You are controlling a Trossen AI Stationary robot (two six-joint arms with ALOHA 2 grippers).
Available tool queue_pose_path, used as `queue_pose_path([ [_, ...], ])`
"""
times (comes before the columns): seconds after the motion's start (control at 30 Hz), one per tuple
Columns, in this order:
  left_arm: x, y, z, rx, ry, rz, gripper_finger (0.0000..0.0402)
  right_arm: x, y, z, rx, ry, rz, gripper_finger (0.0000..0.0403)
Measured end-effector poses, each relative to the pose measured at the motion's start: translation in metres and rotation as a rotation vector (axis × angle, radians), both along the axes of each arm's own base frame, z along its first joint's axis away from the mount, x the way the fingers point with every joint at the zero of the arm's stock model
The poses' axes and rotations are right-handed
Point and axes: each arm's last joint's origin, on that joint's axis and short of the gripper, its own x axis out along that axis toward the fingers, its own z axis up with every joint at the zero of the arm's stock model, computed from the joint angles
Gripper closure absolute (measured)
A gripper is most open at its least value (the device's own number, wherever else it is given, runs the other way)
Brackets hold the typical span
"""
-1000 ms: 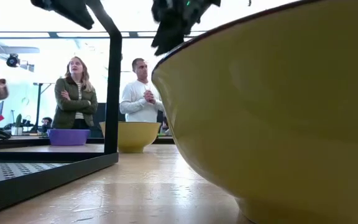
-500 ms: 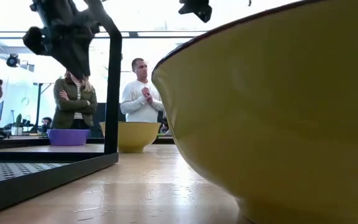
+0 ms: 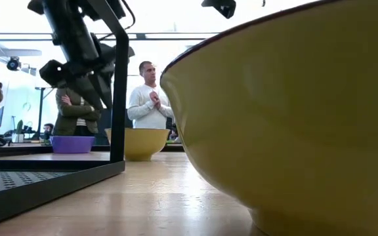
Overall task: Pick & Place Mini bowls
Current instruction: Stack the top yellow patterned bowl on the yellow patterned bowl on the shelf
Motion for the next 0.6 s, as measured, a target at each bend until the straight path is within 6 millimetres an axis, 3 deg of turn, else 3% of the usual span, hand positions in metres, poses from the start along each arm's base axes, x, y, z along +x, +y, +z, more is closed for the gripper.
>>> queue_pose_path([
  [0.6, 0.014, 0.006, -0.035, -0.03, 0.016, 0.014, 0.031, 0.002, 0.001, 0.003, -0.005, -0.03, 0.003, 0.0298],
])
